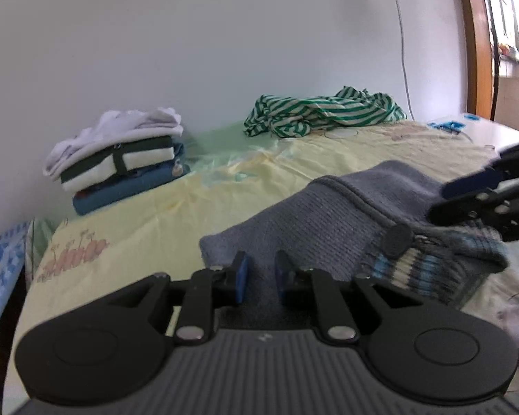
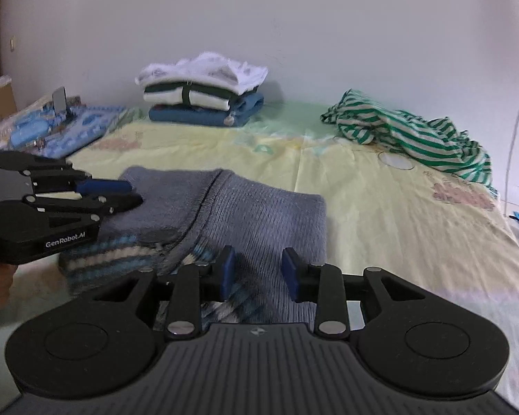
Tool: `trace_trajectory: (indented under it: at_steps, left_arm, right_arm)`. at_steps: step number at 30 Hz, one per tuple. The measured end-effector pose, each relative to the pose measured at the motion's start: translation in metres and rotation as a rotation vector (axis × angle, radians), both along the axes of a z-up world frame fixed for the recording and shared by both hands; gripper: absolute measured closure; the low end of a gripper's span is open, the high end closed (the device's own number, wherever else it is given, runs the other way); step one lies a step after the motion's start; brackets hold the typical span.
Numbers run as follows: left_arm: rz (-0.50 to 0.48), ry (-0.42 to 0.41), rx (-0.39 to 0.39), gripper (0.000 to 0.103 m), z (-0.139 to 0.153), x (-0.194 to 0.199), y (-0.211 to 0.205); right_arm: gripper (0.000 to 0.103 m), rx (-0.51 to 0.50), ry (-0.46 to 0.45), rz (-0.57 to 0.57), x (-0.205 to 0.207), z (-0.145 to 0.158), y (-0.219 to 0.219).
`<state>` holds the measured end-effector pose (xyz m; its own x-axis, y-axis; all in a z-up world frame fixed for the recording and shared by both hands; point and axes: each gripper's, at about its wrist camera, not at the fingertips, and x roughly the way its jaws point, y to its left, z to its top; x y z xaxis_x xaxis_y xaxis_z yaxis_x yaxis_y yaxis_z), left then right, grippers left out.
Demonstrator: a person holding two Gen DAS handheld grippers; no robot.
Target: Fold clothes
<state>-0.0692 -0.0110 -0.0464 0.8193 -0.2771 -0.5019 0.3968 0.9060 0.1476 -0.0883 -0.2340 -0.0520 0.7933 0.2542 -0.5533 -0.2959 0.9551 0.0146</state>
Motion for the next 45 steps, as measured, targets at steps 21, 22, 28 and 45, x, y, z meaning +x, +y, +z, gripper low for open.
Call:
trace_trajectory:
  at_steps: [21,22,28,45]
  left_arm:
    - [0.039,0.091,-0.137,0.066,-0.006,-0.014,0.019]
    - [0.044,0.094,-0.14,0.066,-0.006,-0.013,0.018]
    - [0.132,0.191,-0.142,0.05,0.005,-0.004,0.016]
    - [0.429,0.368,-0.088,0.027,0.021,0.014,-0.01]
  right_arm:
    - [0.063,0.112,0.109,-0.133,-0.021,-0.013,-0.002]
    - [0.063,0.12,0.105,-0.136,-0.021,-0.015,-0.002]
    - [0.063,0.078,0.096,-0.099,-0.02,-0.013,-0.001]
    - [0.056,0.091,0.032,0.057,0.004,0.016,-0.016]
